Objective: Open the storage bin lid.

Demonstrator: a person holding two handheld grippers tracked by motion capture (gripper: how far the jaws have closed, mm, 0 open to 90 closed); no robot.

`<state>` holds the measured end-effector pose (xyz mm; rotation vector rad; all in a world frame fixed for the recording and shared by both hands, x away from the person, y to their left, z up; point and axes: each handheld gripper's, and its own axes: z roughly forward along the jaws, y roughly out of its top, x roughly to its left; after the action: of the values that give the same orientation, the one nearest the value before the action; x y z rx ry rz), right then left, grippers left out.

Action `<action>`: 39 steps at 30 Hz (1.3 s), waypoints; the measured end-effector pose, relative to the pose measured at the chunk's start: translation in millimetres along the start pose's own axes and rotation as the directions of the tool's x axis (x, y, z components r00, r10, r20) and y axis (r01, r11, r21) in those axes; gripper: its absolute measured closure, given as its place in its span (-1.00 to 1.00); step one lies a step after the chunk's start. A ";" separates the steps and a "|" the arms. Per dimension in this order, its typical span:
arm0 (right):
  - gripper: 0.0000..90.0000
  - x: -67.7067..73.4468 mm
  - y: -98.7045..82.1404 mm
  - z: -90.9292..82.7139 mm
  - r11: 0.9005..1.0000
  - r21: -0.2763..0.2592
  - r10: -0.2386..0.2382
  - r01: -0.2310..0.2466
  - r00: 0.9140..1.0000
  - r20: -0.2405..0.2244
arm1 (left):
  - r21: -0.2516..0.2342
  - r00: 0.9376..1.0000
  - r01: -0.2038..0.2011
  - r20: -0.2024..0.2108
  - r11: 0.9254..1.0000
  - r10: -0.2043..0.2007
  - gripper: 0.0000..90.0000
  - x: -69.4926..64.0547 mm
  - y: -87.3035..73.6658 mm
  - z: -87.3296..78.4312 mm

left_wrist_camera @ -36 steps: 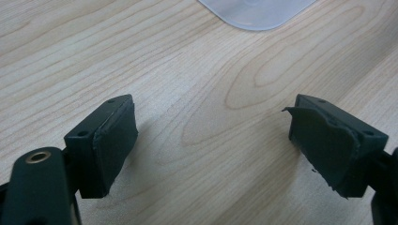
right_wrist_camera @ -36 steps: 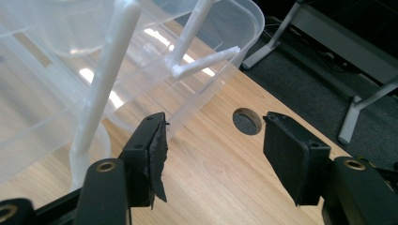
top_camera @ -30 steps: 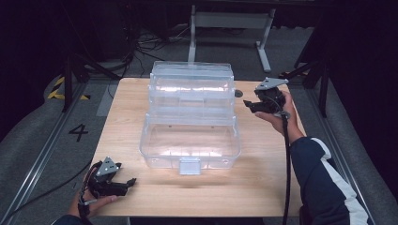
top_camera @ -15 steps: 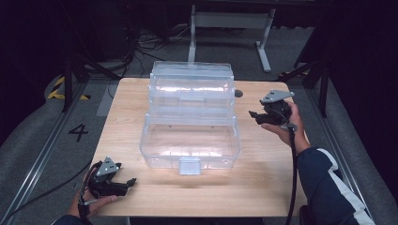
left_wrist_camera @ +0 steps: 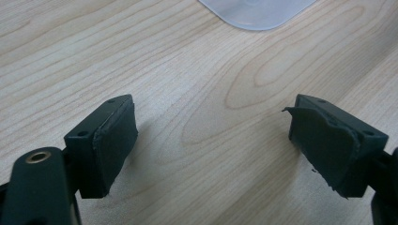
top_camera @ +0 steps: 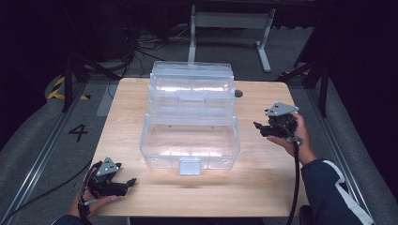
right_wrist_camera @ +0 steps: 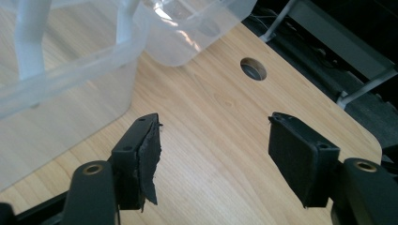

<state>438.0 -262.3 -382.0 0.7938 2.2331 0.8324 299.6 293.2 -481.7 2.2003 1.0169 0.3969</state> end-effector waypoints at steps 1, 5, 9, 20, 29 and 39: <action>-0.23 0.6 -1.7 -0.4 1.000 0.002 0.002 -0.002 1.000 -0.001 | 0.000 1.000 0.000 0.000 1.000 0.000 -0.64 0.0 0.0 0.0; -0.24 3.9 -11.9 -3.4 1.000 0.008 0.013 -0.013 1.000 -0.005 | 0.000 1.000 0.000 0.000 1.000 0.000 -0.64 0.0 0.0 0.0; -0.24 7.9 -22.3 -5.9 1.000 0.008 0.019 -0.019 1.000 -0.010 | 0.000 1.000 -0.001 0.000 1.000 0.001 -0.64 0.0 -0.1 0.0; -0.26 20.0 -52.9 -15.4 1.000 0.017 0.026 -0.025 0.999 -0.020 | 0.001 1.000 -0.003 0.001 1.000 0.003 -0.65 0.2 -0.1 -0.2; -0.28 26.7 -77.2 -24.1 0.998 0.037 0.056 -0.055 0.998 -0.015 | 0.004 1.000 -0.012 0.011 1.000 0.012 -0.66 1.9 1.0 0.5; -0.32 35.7 -104.7 -27.3 0.992 0.070 0.106 -0.104 0.994 -0.016 | 0.002 1.000 -0.016 0.009 1.000 0.016 -0.66 2.2 1.4 0.9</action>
<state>363.3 -311.7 -452.5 0.9469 2.2641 0.8187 302.3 293.8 -481.4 2.2115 0.9955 0.3930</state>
